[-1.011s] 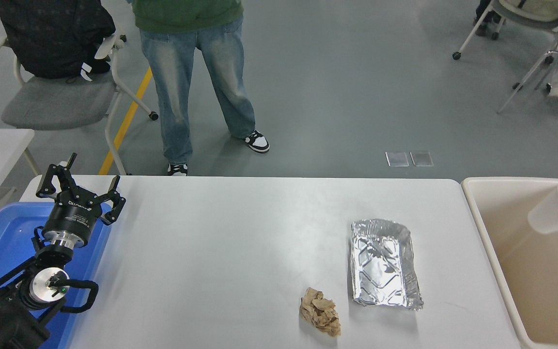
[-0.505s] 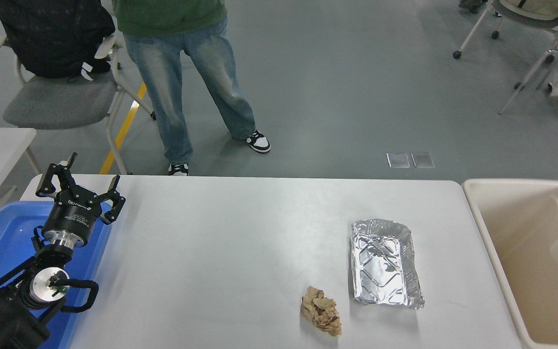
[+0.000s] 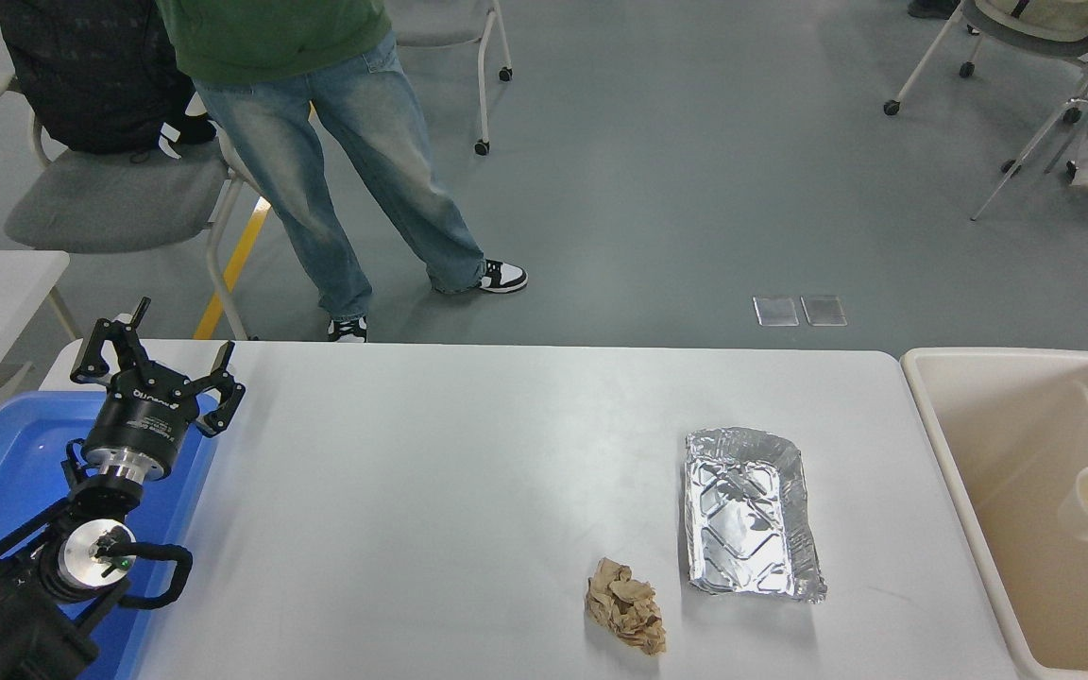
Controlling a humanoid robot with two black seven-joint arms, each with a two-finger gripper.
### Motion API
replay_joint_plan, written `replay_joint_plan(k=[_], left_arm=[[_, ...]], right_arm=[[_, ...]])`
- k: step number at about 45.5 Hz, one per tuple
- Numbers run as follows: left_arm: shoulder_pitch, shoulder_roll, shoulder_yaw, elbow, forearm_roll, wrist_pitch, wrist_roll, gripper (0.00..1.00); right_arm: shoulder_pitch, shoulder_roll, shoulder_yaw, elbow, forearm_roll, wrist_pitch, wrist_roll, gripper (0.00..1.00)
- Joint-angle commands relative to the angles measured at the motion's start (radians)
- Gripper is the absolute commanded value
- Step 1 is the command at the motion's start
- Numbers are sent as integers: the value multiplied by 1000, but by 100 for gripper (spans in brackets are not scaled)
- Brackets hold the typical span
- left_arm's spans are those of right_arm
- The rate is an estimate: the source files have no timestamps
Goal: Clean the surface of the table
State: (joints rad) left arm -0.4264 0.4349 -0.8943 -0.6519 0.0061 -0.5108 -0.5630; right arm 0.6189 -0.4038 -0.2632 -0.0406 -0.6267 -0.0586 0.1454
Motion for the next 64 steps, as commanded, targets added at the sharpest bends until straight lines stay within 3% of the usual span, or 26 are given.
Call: replay_joint_plan(k=[1, 15, 16, 18, 19, 20, 21, 36, 53, 64], left_arm=[[0, -1, 0, 0, 0, 0, 0, 99], [0, -1, 0, 0, 0, 0, 0, 99], [0, -1, 0, 0, 0, 0, 0, 99], [0, -1, 0, 0, 0, 0, 0, 99], [0, -1, 0, 0, 0, 0, 0, 99], [0, -1, 0, 0, 0, 0, 0, 99], [0, -1, 0, 0, 0, 0, 0, 99], [1, 1, 0, 0, 0, 0, 0, 99], [1, 1, 1, 0, 0, 2, -2, 99], [1, 1, 1, 0, 0, 1, -2, 99]], right_arm=[[-8, 40, -2, -31, 12, -64, -36, 0], [-8, 40, -2, -31, 12, -121, -64, 0], [-8, 40, 4, -33, 13, -122, -64, 3], [-8, 40, 5, -35, 13, -127, -66, 41], [-7, 40, 2, -35, 13, -136, -66, 73], [-7, 40, 2, -35, 13, -145, -64, 90], [-5, 40, 4, -35, 13, -154, -64, 97], [-2, 40, 9, -33, 70, -167, -64, 98], [18, 30, 12, -31, 323, -148, -55, 99], [36, 20, 12, -31, 352, -147, -55, 99]])
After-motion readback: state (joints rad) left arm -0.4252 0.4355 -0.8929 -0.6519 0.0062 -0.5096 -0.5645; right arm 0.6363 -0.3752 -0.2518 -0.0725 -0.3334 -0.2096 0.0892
